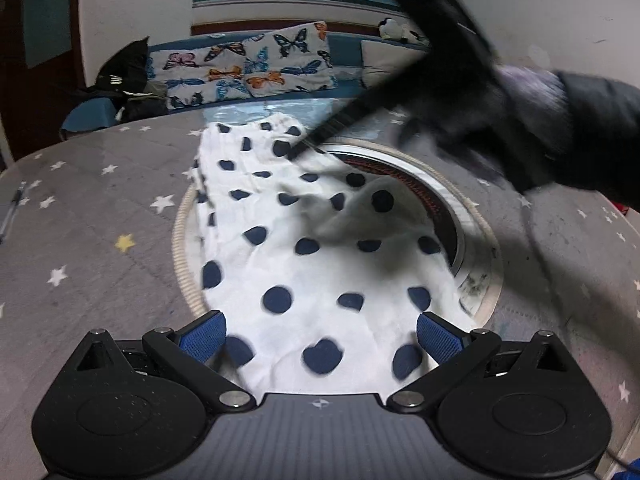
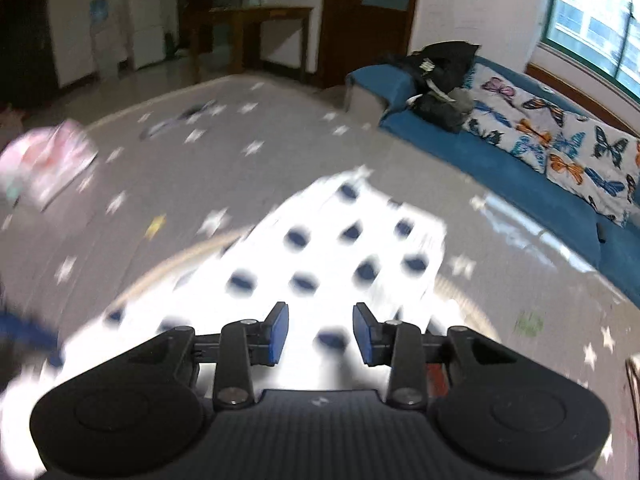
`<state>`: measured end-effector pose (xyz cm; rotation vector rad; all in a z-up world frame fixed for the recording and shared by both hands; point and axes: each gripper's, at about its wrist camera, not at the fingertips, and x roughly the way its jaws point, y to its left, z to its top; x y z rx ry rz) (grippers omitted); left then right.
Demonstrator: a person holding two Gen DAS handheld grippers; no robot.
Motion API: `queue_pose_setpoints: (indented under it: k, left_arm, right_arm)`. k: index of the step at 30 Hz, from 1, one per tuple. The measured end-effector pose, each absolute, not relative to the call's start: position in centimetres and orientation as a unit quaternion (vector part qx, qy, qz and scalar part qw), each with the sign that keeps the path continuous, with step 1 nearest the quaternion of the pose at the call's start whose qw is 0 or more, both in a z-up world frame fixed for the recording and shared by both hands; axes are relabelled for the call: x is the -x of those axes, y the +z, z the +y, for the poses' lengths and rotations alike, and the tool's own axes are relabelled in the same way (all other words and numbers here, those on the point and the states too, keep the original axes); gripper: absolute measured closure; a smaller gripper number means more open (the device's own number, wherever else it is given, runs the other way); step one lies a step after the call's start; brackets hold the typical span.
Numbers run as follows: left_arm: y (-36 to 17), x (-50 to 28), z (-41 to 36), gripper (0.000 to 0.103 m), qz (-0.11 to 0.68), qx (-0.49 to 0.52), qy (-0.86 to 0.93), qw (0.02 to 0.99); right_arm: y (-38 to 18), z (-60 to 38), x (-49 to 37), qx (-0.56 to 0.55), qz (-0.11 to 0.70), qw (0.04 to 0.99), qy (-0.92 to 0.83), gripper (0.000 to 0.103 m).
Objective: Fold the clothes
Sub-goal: 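Lower the folded edge onto the pants and open the right gripper, then move the right gripper to the pants waistband beside the left gripper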
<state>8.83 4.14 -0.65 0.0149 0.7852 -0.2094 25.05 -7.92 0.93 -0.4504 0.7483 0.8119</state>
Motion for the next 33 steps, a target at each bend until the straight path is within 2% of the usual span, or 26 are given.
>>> queue_pose_setpoints:
  k: [9,11,15,23,33]
  left_arm:
    - [-0.7,-5.8,5.4,0.0,0.385,0.002,-0.065,0.921]
    - [-0.4,-5.3,5.7,0.0,0.381,0.004,-0.06,0.923]
    - [-0.4,-4.5,6.1,0.0,0.379,0.002,-0.055,0.924]
    - [-1.6,-3.7,6.5,0.0,0.391,-0.011,-0.038,0.92]
    - [-2.1,-2.7,7.0,0.0,0.395,-0.007,-0.031,0.918]
  right_arm:
    - [-0.4,-8.4,-16.2,0.245,0.349,0.804,0.414,0.066]
    - [0.0,-8.6,-14.5,0.248,0.342,0.802,0.423,0.062]
    - [1.0,-9.3,-11.3,0.249,0.333,0.794,0.444,0.06]
    - [-0.5,-10.0,-7.0,0.264,0.334,0.782,0.454,0.057]
    - [0.1,-11.0,-3.2,0.265,0.318,0.778,0.472,0.055]
